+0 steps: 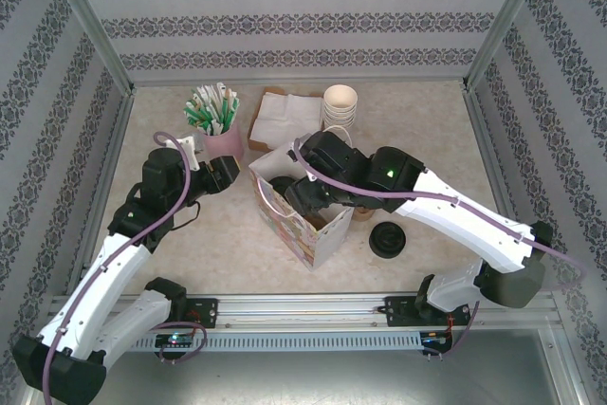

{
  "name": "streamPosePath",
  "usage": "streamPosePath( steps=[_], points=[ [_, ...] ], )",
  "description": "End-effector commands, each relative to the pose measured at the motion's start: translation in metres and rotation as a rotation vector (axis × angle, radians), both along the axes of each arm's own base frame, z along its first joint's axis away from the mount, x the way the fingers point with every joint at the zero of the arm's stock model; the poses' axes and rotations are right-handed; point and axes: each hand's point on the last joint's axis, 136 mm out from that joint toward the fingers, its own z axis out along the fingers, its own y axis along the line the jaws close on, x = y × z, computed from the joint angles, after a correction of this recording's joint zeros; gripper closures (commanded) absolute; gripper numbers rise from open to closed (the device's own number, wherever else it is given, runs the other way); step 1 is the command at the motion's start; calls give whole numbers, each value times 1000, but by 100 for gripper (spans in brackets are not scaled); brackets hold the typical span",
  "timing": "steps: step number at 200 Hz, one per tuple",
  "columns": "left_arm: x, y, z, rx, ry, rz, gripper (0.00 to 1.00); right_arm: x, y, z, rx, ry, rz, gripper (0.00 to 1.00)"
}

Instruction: Pack the takeout coffee

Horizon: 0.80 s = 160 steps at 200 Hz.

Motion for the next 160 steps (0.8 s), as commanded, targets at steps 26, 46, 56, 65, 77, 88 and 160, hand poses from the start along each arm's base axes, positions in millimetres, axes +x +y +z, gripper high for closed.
streamPosePath(
  steps=[26,46,56,65,77,88,160],
  points=[
    [0,2,12,57,-24,-7,41,-3,1,29,47,-96,48,37],
    [2,4,17,85,-23,-5,41,-2,0,44,73,-151,59,36],
    [2,6,20,102,-28,-2,41,-1,-1,52,90,-180,62,36],
    [3,7,23,117,-39,2,41,0,-3,59,105,-212,64,34],
    [5,10,29,143,-60,9,41,4,-7,71,126,-261,53,33],
    [6,13,36,170,-75,16,41,8,-11,84,150,-316,33,31],
    [53,45,83,455,-33,141,49,43,-75,124,209,-629,-235,27]
  ],
)
